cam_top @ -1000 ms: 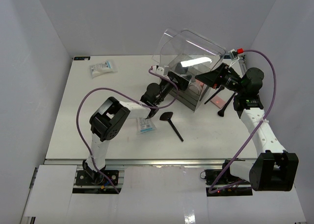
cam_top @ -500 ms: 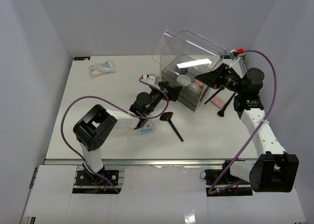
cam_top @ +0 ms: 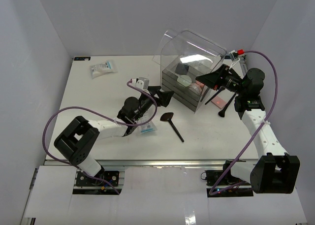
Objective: Organize the makeup
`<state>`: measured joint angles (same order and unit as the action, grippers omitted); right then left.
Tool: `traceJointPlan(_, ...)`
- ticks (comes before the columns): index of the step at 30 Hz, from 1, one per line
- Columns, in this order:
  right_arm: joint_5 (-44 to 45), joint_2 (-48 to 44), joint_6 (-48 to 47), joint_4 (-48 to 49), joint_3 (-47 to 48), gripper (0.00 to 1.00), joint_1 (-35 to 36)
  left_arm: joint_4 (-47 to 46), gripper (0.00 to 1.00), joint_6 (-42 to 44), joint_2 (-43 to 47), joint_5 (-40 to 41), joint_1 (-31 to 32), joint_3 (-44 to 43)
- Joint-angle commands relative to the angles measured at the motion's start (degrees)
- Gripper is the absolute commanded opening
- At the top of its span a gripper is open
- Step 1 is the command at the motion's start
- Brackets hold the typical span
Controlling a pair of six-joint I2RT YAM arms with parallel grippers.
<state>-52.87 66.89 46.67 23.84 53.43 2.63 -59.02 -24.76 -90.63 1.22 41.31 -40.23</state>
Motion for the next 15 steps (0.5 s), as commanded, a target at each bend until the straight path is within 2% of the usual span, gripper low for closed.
traceJointPlan(1, -1.71, -2.38, -2.82, 4.02, 1.06, 0.08, 0.26, 4.18, 0.98, 0.07, 5.63, -4.3, -0.88, 1.1)
traceJointPlan(8, -1.0, -2.38, -4.13, 2.53, 1.24, 0.08, 0.18, 7.78, 0.98, 0.76, 3.69, -2.55, -1.32, -5.39)
traceJointPlan(15, -1.01, -2.48, -4.57, 2.26, 1.33, 0.08, 0.26, 7.55, 0.98, -3.6, -1.73, 0.27, -2.92, -9.9)
